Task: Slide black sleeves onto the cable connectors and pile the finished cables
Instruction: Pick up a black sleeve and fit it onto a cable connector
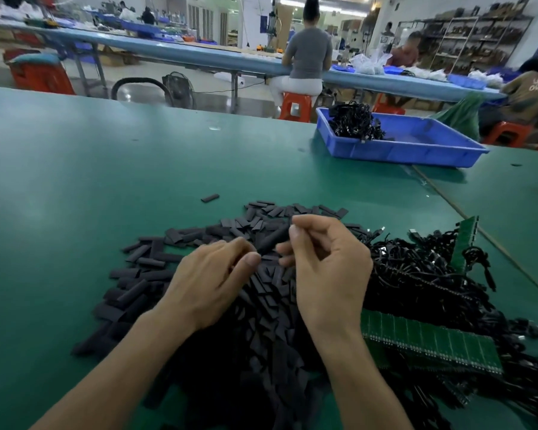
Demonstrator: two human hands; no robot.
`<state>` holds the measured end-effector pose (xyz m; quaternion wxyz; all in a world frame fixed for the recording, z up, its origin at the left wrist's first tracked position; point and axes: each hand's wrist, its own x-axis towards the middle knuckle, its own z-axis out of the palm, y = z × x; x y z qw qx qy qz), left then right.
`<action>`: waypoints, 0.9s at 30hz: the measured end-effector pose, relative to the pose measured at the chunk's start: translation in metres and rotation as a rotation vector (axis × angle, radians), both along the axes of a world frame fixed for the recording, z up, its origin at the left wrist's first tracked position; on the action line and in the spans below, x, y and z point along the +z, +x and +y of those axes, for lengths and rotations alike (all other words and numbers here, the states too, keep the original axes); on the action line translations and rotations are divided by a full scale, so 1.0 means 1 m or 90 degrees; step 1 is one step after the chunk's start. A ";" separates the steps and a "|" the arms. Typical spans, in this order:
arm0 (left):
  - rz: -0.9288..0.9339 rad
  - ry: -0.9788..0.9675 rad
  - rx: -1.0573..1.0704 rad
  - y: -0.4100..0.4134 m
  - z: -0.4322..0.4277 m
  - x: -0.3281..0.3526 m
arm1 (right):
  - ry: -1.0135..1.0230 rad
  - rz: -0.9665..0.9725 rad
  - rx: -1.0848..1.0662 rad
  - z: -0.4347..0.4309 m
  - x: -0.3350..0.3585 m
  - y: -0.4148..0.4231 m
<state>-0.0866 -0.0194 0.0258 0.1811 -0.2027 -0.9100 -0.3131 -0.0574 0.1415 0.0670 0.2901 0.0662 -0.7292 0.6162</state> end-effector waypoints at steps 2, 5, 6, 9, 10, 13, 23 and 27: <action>0.041 -0.014 -0.012 0.000 0.001 -0.001 | -0.040 -0.026 -0.020 -0.002 0.001 -0.005; 0.072 -0.059 -0.003 -0.004 -0.001 -0.002 | -0.101 -0.046 -0.043 0.002 0.000 -0.009; 0.071 -0.050 0.009 -0.006 -0.001 -0.001 | -0.074 -0.042 -0.048 0.004 0.000 -0.009; 0.086 0.086 0.103 -0.025 -0.005 0.005 | 0.144 0.002 -0.062 0.011 0.003 0.001; 0.084 0.130 0.153 -0.036 -0.008 0.008 | 0.221 0.023 -0.073 0.014 0.005 0.004; -0.001 0.148 0.292 -0.075 -0.018 0.020 | 0.403 0.072 -0.113 0.025 0.014 0.015; -0.330 -0.051 0.405 -0.170 -0.068 0.024 | 0.666 -0.292 -0.167 0.054 0.034 0.018; -0.339 -0.113 0.387 -0.188 -0.082 0.014 | 0.614 -0.330 -0.118 0.069 0.034 0.009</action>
